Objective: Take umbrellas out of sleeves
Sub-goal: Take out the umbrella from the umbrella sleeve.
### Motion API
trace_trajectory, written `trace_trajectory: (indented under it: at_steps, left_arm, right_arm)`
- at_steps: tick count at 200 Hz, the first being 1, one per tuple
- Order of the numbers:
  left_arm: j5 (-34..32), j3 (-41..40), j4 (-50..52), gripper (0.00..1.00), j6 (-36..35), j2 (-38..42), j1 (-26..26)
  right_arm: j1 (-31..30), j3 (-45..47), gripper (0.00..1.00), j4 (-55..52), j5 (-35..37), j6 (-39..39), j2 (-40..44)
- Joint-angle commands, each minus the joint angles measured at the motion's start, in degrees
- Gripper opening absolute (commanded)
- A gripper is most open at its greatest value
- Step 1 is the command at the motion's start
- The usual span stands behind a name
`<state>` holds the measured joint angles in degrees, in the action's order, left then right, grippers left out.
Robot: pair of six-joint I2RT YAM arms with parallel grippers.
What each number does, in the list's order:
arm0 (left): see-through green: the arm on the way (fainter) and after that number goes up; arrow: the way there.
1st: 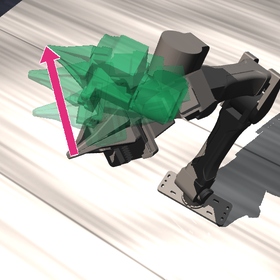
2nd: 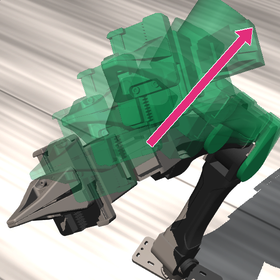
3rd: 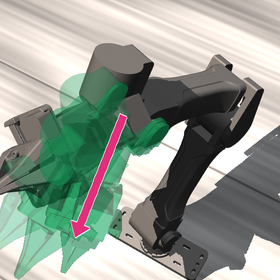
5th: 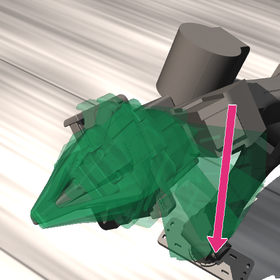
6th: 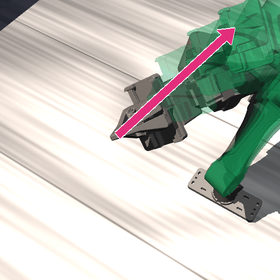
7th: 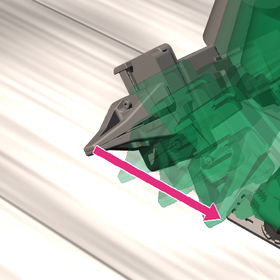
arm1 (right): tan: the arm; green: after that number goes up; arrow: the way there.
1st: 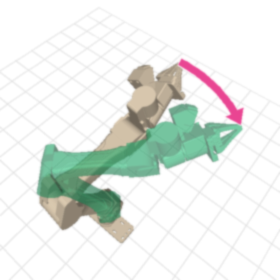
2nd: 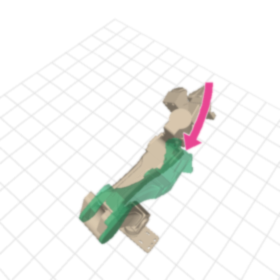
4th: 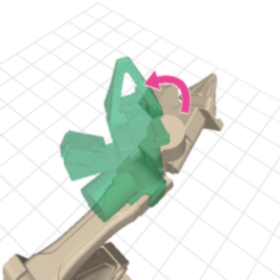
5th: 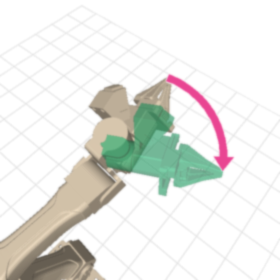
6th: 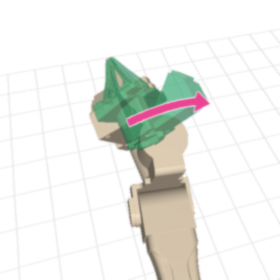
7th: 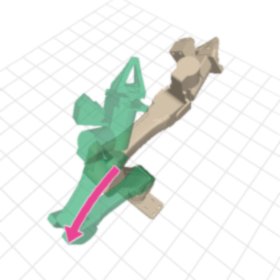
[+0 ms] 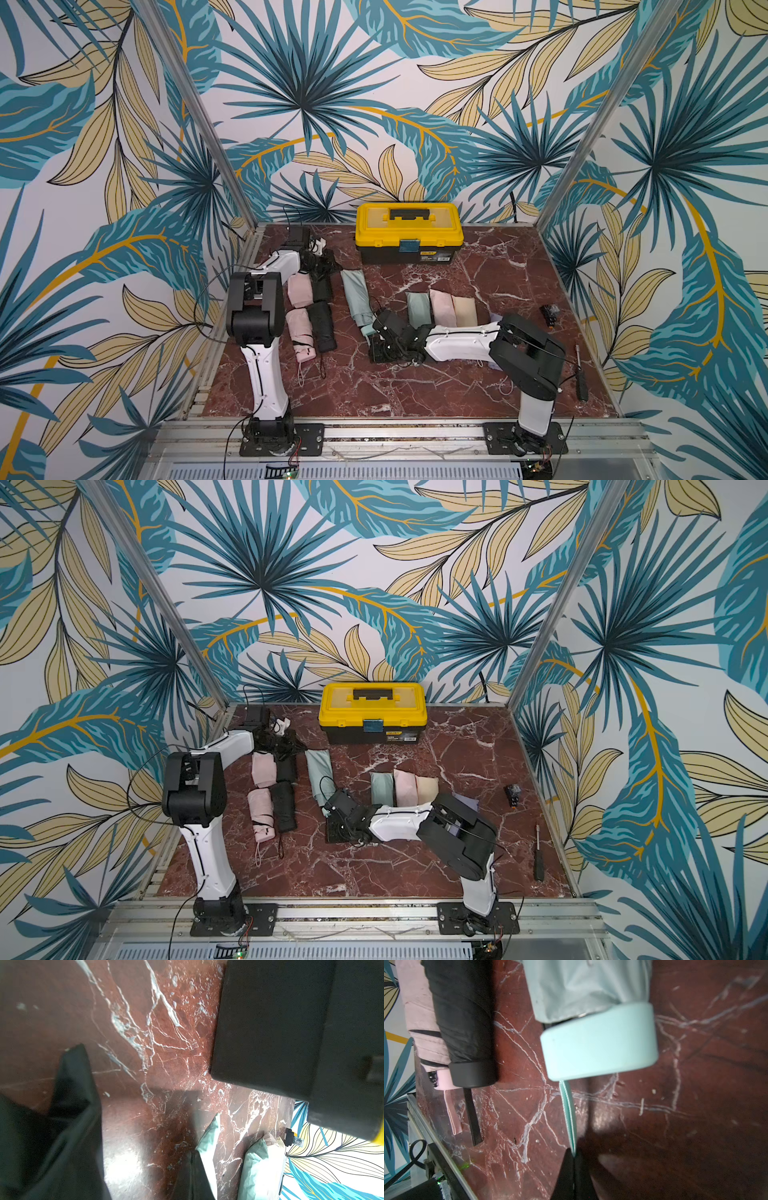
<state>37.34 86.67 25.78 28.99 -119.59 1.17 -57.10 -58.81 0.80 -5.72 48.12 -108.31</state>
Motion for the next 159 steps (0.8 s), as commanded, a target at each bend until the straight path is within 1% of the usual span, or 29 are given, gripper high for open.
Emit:
trace_trajectory:
  at_steps: [1,58,111,135,148,159]
  left_arm:
    - [-2.08,1.39,-6.58,0.0,-0.03,2.29,0.93]
    - [-2.18,1.39,-6.6,0.0,-0.03,2.45,0.92]
    - [-2.35,1.22,-6.54,0.0,-0.03,2.96,0.94]
    - [-0.63,1.3,-6.58,0.0,0.45,2.92,0.86]
    - [1.07,1.08,-6.56,0.12,0.38,3.17,0.47]
    - [1.59,0.01,-6.53,0.18,-0.32,4.41,-0.29]
  right_arm:
    - [-2.25,2.6,0.0,-5.64,-2.43,1.34,1.21]
    - [-3.71,5.04,0.0,-6.76,0.11,2.37,4.57]
    - [-4.59,8.37,0.0,-6.12,0.87,3.8,6.66]
    - [-4.91,9.79,0.0,-5.47,1.32,4.52,7.3]
    - [-4.92,10.11,0.0,-5.59,1.81,4.62,7.74]
    - [-4.93,10.2,0.0,-6.53,2.72,4.53,8.38]
